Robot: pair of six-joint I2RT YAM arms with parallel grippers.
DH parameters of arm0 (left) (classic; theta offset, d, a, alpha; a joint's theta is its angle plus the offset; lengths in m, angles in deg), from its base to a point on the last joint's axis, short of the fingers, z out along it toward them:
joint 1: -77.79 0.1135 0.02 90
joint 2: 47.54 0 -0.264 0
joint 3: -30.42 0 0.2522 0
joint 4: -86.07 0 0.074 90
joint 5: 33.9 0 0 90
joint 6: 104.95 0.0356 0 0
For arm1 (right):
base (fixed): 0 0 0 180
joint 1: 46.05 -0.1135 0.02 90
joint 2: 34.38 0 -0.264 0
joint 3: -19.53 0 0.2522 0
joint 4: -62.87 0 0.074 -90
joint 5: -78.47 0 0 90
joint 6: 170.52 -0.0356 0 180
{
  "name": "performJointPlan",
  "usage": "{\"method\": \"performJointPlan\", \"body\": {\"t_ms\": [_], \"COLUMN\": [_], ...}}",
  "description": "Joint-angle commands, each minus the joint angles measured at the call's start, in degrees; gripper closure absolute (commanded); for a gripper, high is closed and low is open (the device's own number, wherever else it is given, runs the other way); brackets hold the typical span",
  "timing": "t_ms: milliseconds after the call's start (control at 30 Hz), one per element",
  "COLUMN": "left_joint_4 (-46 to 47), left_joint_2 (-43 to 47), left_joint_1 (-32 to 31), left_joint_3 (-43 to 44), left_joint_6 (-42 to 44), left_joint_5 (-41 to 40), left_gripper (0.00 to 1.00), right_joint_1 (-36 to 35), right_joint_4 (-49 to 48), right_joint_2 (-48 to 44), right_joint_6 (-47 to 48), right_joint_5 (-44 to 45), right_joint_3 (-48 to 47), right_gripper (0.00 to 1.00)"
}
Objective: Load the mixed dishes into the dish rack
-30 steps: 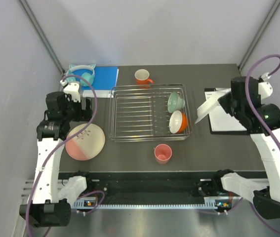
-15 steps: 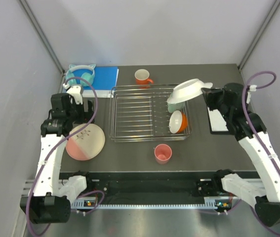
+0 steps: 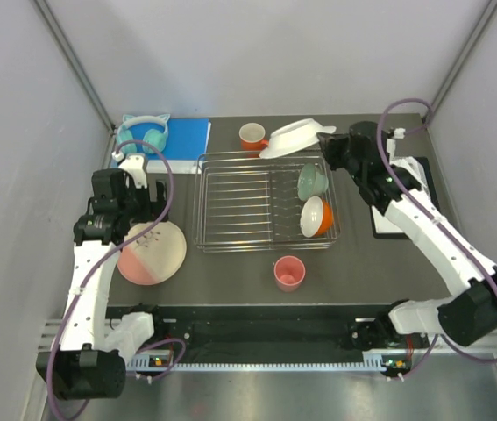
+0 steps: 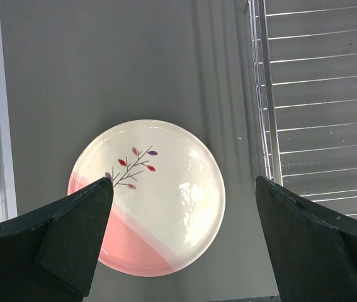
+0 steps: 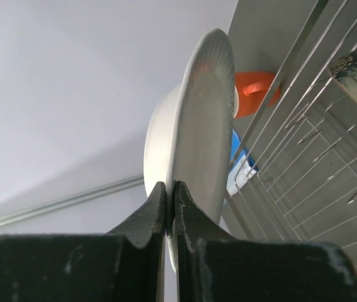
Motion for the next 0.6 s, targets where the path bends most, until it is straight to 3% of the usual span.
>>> {"method": "performJointPlan", "body": {"t_ms": [0,233,567], "left_joint_4": [2.37,2.54,0.35], "left_joint_2": [1.94,2.46,6.32], "left_joint_1": [-0.02,-0.11,-0.11], "left_joint_3": [-0.78,-1.31,-1.31], "left_joint_6": [0.28,0.11,1.43], "left_joint_5": [-0.81,-0.9,-1.52], "left_gripper": [0.01,0.01,0.01], "right_joint_1": [-3.13,-7.79,-10.08], "right_joint_4": [-9.59,2.19,13.07], "right_joint_2": [1.49,9.22,13.36], "right_joint_6": [-4.91,-7.63,-18.08], "right_joint_5": [4.31,12.49,18.9], "right_joint_3": [-8.76,-19.12,-22.12], "right_gripper": [1.0,1.0,1.0]}}
